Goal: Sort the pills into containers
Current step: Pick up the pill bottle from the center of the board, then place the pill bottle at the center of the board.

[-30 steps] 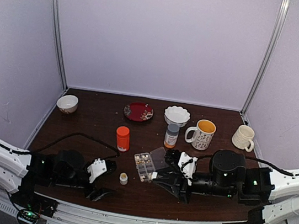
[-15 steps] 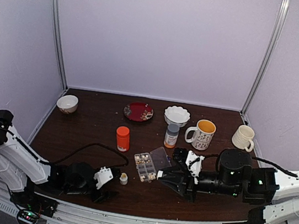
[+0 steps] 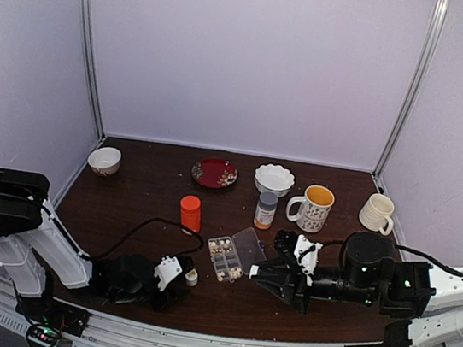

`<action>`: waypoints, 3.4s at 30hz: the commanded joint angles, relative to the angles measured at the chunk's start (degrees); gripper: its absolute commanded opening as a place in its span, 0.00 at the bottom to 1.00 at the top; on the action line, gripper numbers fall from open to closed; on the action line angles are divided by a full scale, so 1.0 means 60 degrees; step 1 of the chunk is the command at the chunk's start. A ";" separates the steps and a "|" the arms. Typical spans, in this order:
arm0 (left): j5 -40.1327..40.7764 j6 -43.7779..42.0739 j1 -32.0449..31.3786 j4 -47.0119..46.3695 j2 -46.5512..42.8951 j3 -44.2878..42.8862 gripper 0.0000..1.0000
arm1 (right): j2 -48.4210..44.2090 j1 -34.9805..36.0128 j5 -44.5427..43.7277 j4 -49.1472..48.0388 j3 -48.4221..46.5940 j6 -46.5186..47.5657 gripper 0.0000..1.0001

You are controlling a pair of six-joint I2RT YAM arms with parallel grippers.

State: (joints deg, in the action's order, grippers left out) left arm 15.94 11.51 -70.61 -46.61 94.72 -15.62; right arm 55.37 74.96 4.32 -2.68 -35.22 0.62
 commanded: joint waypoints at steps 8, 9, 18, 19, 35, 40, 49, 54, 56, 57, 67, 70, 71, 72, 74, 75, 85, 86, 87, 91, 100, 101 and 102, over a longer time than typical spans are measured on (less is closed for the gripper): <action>0.0591 0.0249 -0.0009 -0.0266 0.0747 -0.0619 0.45 | -0.0103 -0.0064 0.0072 0.0089 -0.0002 -0.0354 0.11; 0.0609 0.0268 -0.0007 -0.0297 0.0806 -0.0662 0.44 | -0.0114 -0.0067 0.0083 0.0125 -0.0016 -0.0346 0.11; 0.0829 0.0445 0.0004 -0.0295 0.1004 -0.0829 0.36 | -0.0463 -0.0091 0.0022 0.0280 0.0208 -0.0380 0.11; 0.0820 0.0434 -0.0008 -0.0271 0.1014 -0.0857 0.36 | -0.0492 -0.0090 0.0010 0.0277 0.0239 -0.0371 0.11; -0.1793 -0.1038 -0.0067 -0.0146 0.0679 -0.1442 0.28 | -0.0427 -0.0369 0.0073 0.1004 0.0393 -0.0575 0.10; -0.2019 -0.1214 -0.0262 0.0913 0.0418 -0.2203 0.27 | -0.0674 -0.0731 0.0141 0.1163 0.0640 -0.1117 0.06; -0.2236 -0.1806 -0.0554 0.4001 0.0375 -0.4420 0.28 | -0.1377 -0.2084 0.1375 0.2929 0.0730 -0.1910 0.04; -0.2500 -0.1830 -0.0566 0.4355 0.0251 -0.5168 0.28 | -0.1768 -0.2278 0.0931 0.4329 0.0066 -0.2407 0.03; -0.2647 -0.1817 -0.0558 0.4415 0.0417 -0.5593 0.28 | -0.1769 -0.2323 0.0791 0.4971 -0.0358 -0.2533 0.04; -0.2656 -0.1827 -0.0565 0.4520 0.0554 -0.5887 0.28 | -0.1736 -0.2334 0.0658 0.5315 -0.0557 -0.2618 0.04; -0.3357 -0.1643 -0.0558 0.3881 0.2579 -0.7411 0.27 | -0.1766 -0.2588 0.0142 0.7277 -0.1232 -0.3903 0.05; -0.3407 -0.1341 -0.0565 0.3234 0.3199 -0.7464 0.27 | -0.1923 -0.2619 0.0193 0.7238 -0.0760 -0.4655 0.05; -0.3438 -0.1245 -0.0566 0.3030 0.3365 -0.7461 0.27 | -0.1918 -0.2627 0.0301 0.7136 -0.0578 -0.4849 0.06; -0.3447 -0.1175 -0.0575 0.2814 0.3492 -0.7441 0.27 | -0.1888 -0.2634 0.0335 0.7111 -0.0442 -0.4987 0.06; -0.3428 -0.1168 -0.0612 0.2534 0.3800 -0.7487 0.27 | -0.1768 -0.2638 0.0253 0.7145 -0.0292 -0.5219 0.06; -0.3429 -0.1222 -0.0634 0.2516 0.3964 -0.7583 0.27 | -0.1664 -0.2644 0.0229 0.7174 -0.0270 -0.5306 0.06; -0.3281 -0.1401 -0.0913 0.1835 0.4895 -0.7825 0.37 | -0.0048 -0.2931 0.0614 0.7136 -0.0545 -0.5228 0.07; -0.3263 -0.1330 -0.0908 0.1691 0.4886 -0.7737 0.41 | 0.0096 -0.2972 0.0658 0.7118 -0.0600 -0.5210 0.07; -0.3235 -0.1264 -0.0907 0.1512 0.4872 -0.7620 0.45 | 0.0231 -0.3003 0.0731 0.7076 -0.0648 -0.5192 0.07; -0.3043 -0.1150 -0.0917 0.0780 0.4814 -0.7143 0.60 | 0.0680 -0.3108 0.0817 0.7094 -0.0880 -0.5026 0.08; -0.2804 -0.1039 -0.0915 -0.0442 0.4750 -0.6472 0.66 | 0.1394 -0.3147 0.1038 0.7724 -0.1439 -0.4608 0.11; -0.2835 -0.1032 -0.0917 -0.0633 0.4771 -0.6416 0.65 | 0.1468 -0.3147 0.1090 0.7784 -0.1487 -0.4558 0.11; -0.2857 -0.1025 -0.0910 -0.0890 0.4797 -0.6332 0.64 | 0.1589 -0.3144 0.1149 0.7836 -0.1559 -0.4506 0.11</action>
State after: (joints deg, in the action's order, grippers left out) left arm -1.83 4.51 -75.88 -43.46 123.57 -55.13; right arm 63.40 56.47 9.78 41.91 -42.24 -28.21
